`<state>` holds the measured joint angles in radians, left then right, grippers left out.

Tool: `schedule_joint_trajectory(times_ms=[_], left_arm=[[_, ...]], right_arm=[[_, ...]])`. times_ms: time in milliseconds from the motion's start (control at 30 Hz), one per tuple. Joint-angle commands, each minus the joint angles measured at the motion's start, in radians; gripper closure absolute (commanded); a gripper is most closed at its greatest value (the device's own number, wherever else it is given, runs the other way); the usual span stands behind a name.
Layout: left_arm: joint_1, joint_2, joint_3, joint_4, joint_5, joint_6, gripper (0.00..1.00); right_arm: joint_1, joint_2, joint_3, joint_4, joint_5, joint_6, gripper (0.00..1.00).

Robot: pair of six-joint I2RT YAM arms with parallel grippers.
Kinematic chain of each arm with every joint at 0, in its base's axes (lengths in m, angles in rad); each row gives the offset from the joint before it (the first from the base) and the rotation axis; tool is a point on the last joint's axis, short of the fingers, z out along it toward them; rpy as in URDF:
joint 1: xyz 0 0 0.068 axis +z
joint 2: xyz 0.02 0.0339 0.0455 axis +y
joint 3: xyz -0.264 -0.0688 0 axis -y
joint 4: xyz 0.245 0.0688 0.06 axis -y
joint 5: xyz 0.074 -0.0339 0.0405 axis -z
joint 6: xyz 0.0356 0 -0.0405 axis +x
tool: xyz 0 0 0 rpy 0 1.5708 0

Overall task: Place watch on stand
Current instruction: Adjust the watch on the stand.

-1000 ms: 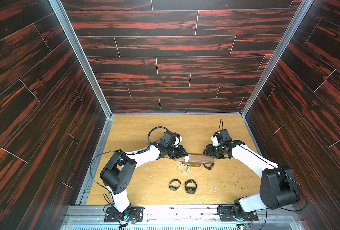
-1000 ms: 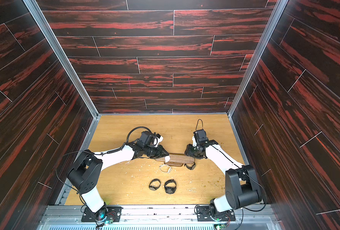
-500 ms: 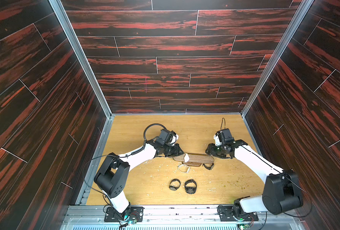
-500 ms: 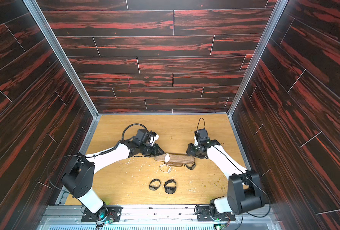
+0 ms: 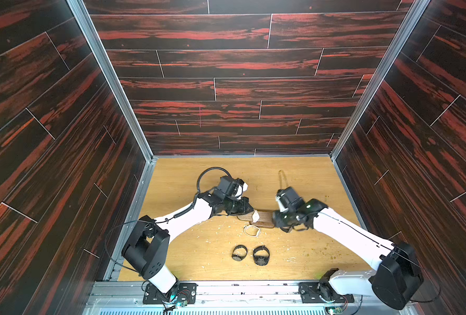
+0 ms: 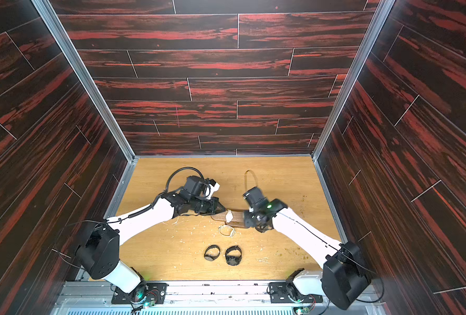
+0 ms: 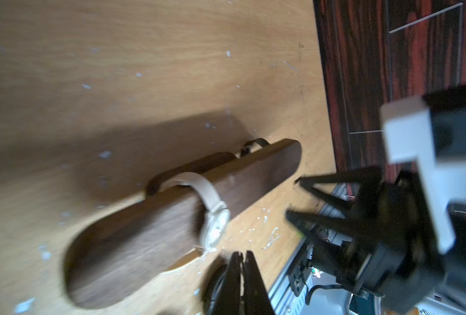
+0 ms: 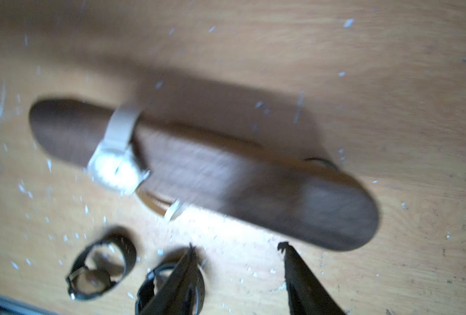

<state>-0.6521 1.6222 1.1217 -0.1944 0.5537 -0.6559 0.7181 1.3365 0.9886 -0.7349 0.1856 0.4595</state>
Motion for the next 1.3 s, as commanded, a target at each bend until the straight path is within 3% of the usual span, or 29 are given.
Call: schedule_joint_trajectory(times_ms=[0,267,700,900,1100,1267], left_arm=[[-0.013,0.002,-0.040,0.112,0.044,-0.060,0.90],[-0.049,0.060,-0.068,0.202,0.048,-0.104,0.91],[-0.029,0.155,-0.073,0.207,-0.011,-0.093,0.93],[0.005,0.136,-0.123,0.329,0.026,-0.176,0.93],[0.043,-0.041,-0.134,0.335,0.023,-0.207,0.91],[0.154,-0.253,-0.195,0.179,-0.097,-0.160,0.90]], right_arm=[[0.071,0.019,0.028,-0.061,0.059,0.029,0.47],[0.132,0.028,-0.017,-0.028,0.005,0.082,0.47],[0.149,-0.062,-0.088,0.017,-0.070,0.036,0.48],[0.160,-0.063,-0.076,0.027,-0.091,0.009,0.48],[0.269,-0.006,-0.009,0.045,-0.111,-0.055,0.46],[0.362,0.107,0.062,0.085,-0.155,-0.089,0.45]])
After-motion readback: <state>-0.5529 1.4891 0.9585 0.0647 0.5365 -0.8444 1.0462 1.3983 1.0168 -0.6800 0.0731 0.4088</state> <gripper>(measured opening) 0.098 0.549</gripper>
